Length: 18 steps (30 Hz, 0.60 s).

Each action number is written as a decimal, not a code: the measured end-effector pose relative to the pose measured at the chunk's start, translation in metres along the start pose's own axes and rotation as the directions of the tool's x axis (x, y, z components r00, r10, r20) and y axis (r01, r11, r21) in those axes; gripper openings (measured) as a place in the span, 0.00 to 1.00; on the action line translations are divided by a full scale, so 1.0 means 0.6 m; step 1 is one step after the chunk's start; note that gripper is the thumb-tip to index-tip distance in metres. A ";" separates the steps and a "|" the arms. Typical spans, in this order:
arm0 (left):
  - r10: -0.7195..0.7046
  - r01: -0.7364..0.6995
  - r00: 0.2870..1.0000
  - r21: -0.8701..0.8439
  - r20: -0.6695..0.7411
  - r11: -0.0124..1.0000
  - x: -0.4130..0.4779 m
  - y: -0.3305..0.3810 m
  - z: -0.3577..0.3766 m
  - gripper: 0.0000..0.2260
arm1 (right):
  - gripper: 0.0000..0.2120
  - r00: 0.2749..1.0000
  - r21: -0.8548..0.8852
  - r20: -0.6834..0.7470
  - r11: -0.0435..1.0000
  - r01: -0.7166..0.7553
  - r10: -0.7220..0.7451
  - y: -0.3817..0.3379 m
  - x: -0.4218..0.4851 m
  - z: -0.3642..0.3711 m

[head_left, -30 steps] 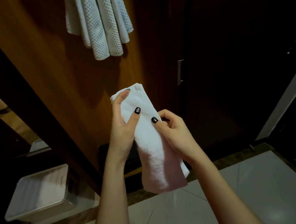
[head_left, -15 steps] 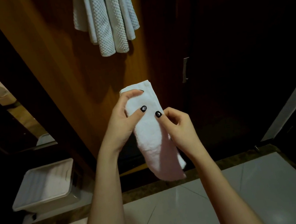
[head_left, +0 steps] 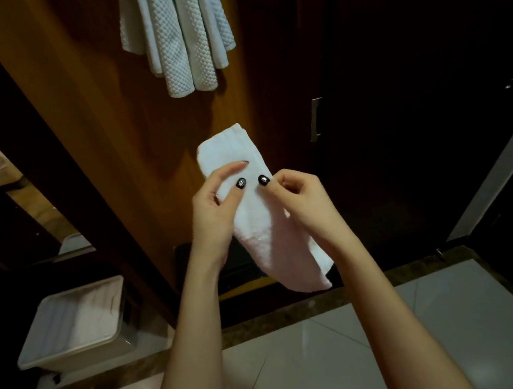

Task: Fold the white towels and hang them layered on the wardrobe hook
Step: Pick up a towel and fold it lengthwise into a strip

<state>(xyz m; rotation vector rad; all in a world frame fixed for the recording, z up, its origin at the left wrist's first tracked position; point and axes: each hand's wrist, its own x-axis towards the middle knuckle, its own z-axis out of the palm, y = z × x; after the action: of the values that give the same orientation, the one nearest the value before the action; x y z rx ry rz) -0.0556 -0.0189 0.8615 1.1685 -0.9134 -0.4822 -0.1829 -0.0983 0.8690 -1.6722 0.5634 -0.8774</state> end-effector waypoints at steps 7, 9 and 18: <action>-0.042 0.007 0.974 -0.154 -0.223 0.988 0.039 -0.012 -0.019 0.13 | 0.11 0.944 -0.222 0.275 0.968 -0.119 0.180 0.031 -0.045 -0.032; -0.114 0.063 0.973 -0.245 -0.200 0.968 0.047 -0.018 -0.031 0.13 | 0.11 0.922 -0.206 0.311 0.963 -0.174 0.233 0.046 -0.059 -0.039; -0.147 0.062 0.950 -0.296 -0.274 0.953 0.055 -0.024 -0.025 0.22 | 0.19 1.000 -0.226 0.003 0.974 -0.018 0.020 0.065 -0.087 -0.059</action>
<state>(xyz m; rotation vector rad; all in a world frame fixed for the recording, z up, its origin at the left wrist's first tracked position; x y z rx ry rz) -0.0227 -0.0400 0.8582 0.9947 -0.5062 -0.4928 -0.2397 -0.0915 0.8221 -1.8706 0.6959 -0.8183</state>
